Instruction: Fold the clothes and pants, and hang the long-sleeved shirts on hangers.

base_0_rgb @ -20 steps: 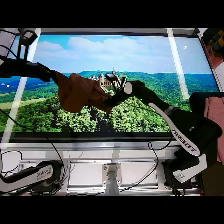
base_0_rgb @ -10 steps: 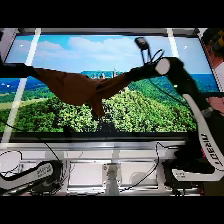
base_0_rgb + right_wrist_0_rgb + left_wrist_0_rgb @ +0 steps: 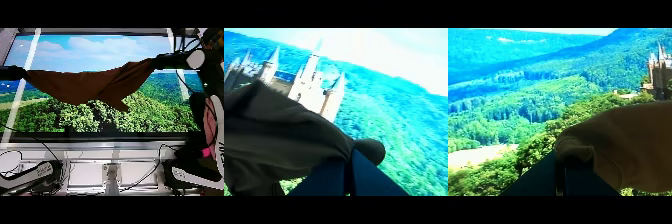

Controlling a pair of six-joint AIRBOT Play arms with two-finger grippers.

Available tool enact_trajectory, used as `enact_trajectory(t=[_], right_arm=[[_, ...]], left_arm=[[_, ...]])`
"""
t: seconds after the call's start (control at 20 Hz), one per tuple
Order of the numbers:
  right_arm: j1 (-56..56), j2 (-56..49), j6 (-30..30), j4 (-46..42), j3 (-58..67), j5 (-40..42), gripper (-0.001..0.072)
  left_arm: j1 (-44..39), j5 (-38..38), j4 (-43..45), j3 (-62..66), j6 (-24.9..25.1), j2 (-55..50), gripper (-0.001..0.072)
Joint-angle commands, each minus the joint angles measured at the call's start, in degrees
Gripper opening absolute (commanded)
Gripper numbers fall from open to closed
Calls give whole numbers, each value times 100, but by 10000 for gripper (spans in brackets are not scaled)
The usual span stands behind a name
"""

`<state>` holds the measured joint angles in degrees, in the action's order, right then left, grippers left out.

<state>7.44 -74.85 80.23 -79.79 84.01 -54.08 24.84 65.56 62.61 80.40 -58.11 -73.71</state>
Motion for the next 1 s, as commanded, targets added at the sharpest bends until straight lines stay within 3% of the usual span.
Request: enact_trajectory(t=[0.0,0.25,0.5,0.8,0.95], right_arm=[[-404,275,-39,-404,4,-103,13],[-671,820,-422,-590,4,-96,13],[-660,1504,-780,-527,4,-186,13],[-660,2448,-820,-457,4,-1891,13],[-660,2962,-785,-262,4,-2623,12]], left_arm=[[111,-48,61,2,-4,4,18],[195,-542,-841,11,7,168,18],[203,-1207,-2328,13,608,706,19],[205,-1239,-2354,13,603,1766,19],[205,-1121,-1917,13,533,2356,18]])
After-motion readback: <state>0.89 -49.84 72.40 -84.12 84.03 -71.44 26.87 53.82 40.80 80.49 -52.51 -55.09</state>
